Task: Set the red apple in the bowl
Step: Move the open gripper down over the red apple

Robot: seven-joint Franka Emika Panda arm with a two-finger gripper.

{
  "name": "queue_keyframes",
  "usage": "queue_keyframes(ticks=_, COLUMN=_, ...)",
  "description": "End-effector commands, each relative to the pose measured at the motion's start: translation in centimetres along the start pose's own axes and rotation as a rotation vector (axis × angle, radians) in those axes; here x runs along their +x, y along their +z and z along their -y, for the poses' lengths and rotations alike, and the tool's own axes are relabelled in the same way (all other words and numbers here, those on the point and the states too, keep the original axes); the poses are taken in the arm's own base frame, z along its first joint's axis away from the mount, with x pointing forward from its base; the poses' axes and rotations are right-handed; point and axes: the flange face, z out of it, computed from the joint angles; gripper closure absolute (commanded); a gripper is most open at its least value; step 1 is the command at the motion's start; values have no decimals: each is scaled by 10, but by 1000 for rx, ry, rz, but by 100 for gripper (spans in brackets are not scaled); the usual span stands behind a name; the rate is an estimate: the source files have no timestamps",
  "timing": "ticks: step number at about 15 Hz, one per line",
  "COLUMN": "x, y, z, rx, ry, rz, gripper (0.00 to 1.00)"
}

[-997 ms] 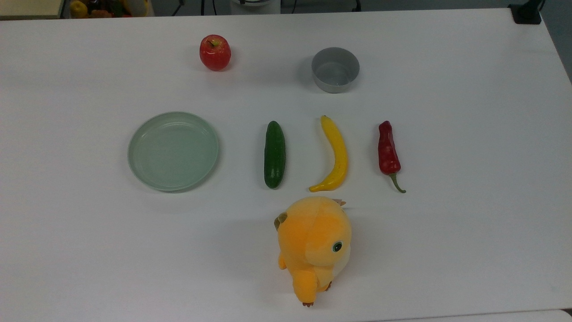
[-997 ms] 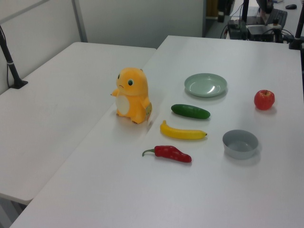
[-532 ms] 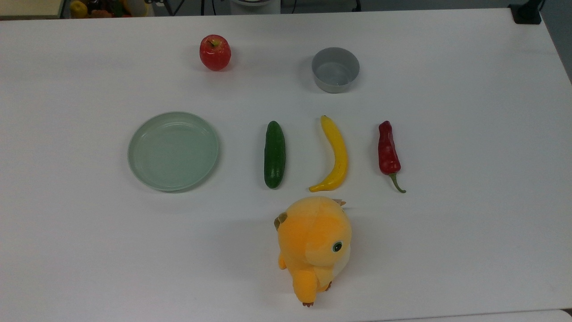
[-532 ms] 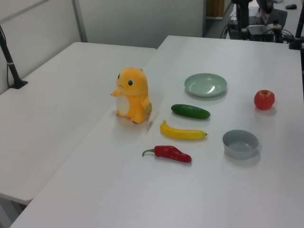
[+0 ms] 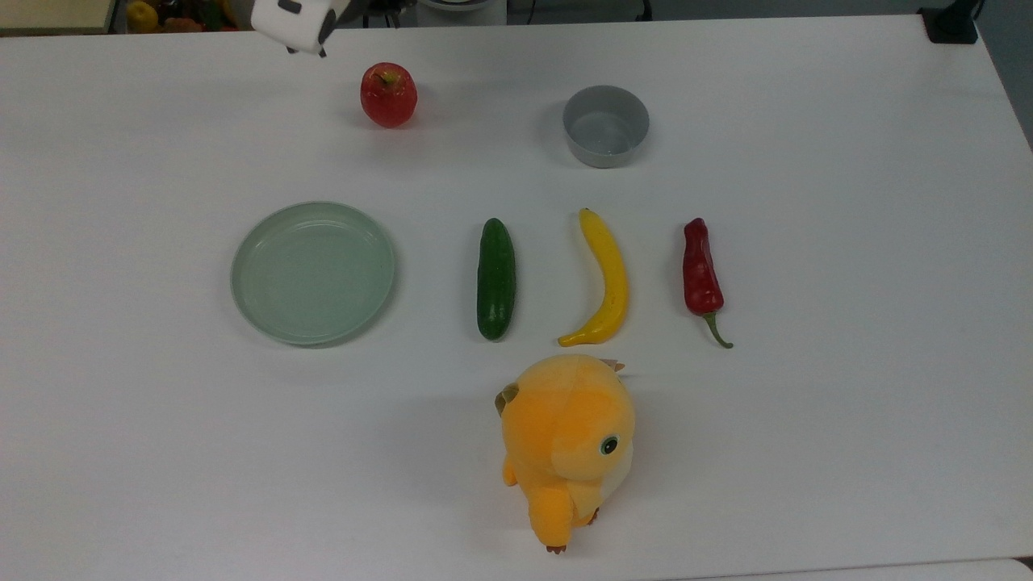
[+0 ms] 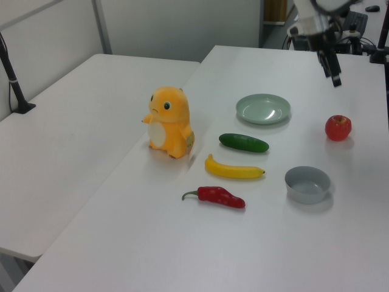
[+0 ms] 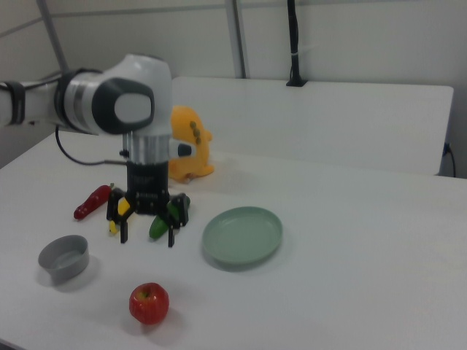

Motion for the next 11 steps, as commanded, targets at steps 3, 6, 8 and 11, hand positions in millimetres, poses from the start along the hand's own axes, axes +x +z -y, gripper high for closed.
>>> queue_keyframes(ticks=3, x=-1, y=77, z=14, rx=-65, ry=-55, rz=33, gripper=0)
queue_keyframes(ticks=6, x=1, y=98, z=15, rx=-87, ry=-69, rz=38, gripper=0)
queue_keyframes(ticks=8, x=1, y=108, z=14, rx=-89, ry=-68, rz=32, gripper=0)
queue_keyframes(ticks=11, x=7, y=124, z=20, rx=-119, ry=-66, rz=19, gripper=0)
